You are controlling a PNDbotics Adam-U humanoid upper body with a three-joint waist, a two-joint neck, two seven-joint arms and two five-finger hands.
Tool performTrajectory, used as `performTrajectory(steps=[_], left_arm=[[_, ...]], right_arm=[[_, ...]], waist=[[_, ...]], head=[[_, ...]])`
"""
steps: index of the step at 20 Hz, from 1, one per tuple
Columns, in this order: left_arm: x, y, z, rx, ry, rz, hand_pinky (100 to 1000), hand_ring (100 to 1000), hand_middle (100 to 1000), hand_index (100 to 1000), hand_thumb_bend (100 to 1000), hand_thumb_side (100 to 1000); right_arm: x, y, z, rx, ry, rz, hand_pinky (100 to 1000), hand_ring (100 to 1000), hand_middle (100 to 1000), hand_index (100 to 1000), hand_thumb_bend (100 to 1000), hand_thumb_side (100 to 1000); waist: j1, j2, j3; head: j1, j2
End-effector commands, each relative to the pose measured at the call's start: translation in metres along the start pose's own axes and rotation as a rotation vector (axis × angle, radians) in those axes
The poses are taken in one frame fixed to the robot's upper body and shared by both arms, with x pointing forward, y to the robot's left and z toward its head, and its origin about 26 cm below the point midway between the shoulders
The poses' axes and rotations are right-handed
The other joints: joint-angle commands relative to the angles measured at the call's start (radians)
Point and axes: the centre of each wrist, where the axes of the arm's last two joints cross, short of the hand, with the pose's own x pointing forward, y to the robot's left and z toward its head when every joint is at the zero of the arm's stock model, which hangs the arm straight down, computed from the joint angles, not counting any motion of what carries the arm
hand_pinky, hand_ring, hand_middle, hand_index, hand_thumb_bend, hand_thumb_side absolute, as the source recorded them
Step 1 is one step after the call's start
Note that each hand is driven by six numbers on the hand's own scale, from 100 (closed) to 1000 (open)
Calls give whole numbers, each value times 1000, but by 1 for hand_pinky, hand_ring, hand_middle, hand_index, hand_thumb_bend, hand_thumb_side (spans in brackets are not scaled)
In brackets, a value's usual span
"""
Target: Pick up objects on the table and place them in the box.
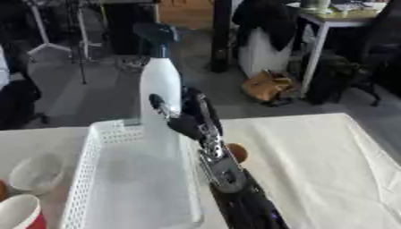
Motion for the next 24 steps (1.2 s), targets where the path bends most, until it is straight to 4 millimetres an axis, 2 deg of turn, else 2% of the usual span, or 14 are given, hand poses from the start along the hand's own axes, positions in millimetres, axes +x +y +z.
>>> performTrajectory(steps=[1, 2, 3, 4, 5, 6, 7, 8, 9, 10, 11, 24], left_arm=[[4, 1, -7, 0, -30, 4, 948, 775, 773, 858, 100, 894], [4, 1, -6, -1, -29, 5, 948, 775, 773, 858, 100, 894], [4, 1, -6, -1, -29, 5, 948, 775, 773, 858, 100, 895], [4, 1, -6, 0, -29, 6, 948, 775, 773, 858, 100, 895], [4, 1, -6, 0, -29, 6, 948, 776, 774, 859, 100, 897], [5, 1, -6, 0, -28, 7, 948, 776, 774, 859, 100, 897], [4, 1, -6, 1, -28, 7, 948, 776, 774, 859, 100, 900], [4, 1, -6, 1, -27, 6, 948, 776, 774, 859, 100, 900], [4, 1, -6, 1, -27, 6, 949, 776, 774, 859, 100, 900], [4, 1, -6, 1, -27, 6, 949, 776, 774, 859, 100, 900], [4, 1, -6, 1, -26, 6, 949, 776, 773, 859, 100, 901], [4, 3, -6, 1, -25, -2, 949, 776, 771, 858, 100, 902]], right_arm=[[2, 0, -7, 37, -54, 59, 153, 210, 364, 568, 443, 483], [0, 1, -6, 53, -60, 75, 153, 210, 364, 568, 443, 483], [-2, 2, -4, 77, -65, 92, 248, 286, 408, 615, 487, 562], [-3, 3, -3, 98, -69, 108, 248, 286, 408, 615, 487, 562], [-5, 4, -2, 126, -69, 125, 509, 454, 524, 722, 623, 784], [-6, 5, -1, 157, -68, 142, 509, 454, 524, 722, 623, 784], [-6, 6, 0, 175, -72, 151, 778, 605, 683, 826, 565, 1000], [-5, 7, -1, 187, -79, 154, 778, 605, 683, 826, 565, 1000], [-4, 7, -1, 195, -85, 156, 837, 654, 737, 862, 501, 1000], [-3, 8, -1, 202, -90, 155, 837, 654, 737, 862, 501, 1000], [-2, 8, -2, 208, -97, 153, 866, 685, 757, 879, 448, 1000], [16, 8, -8, 223, -165, 126, 895, 718, 779, 893, 344, 1000]], waist=[[2, -17, 3], [2, -17, 3], [1, -16, 2], [1, -16, 2], [0, -16, 2], [0, -16, 1], [0, -16, 1], [-1, -16, 0], [-1, -16, -1], [-1, -16, -2], [-1, -16, -4], [0, -20, -27]], head=[[-7, -11], [-8, -10], [-8, -10], [-8, -10], [-8, -10], [-8, -9], [-8, -9], [-7, -8], [-6, -7], [-5, -6], [-5, -5], [13, -2]])
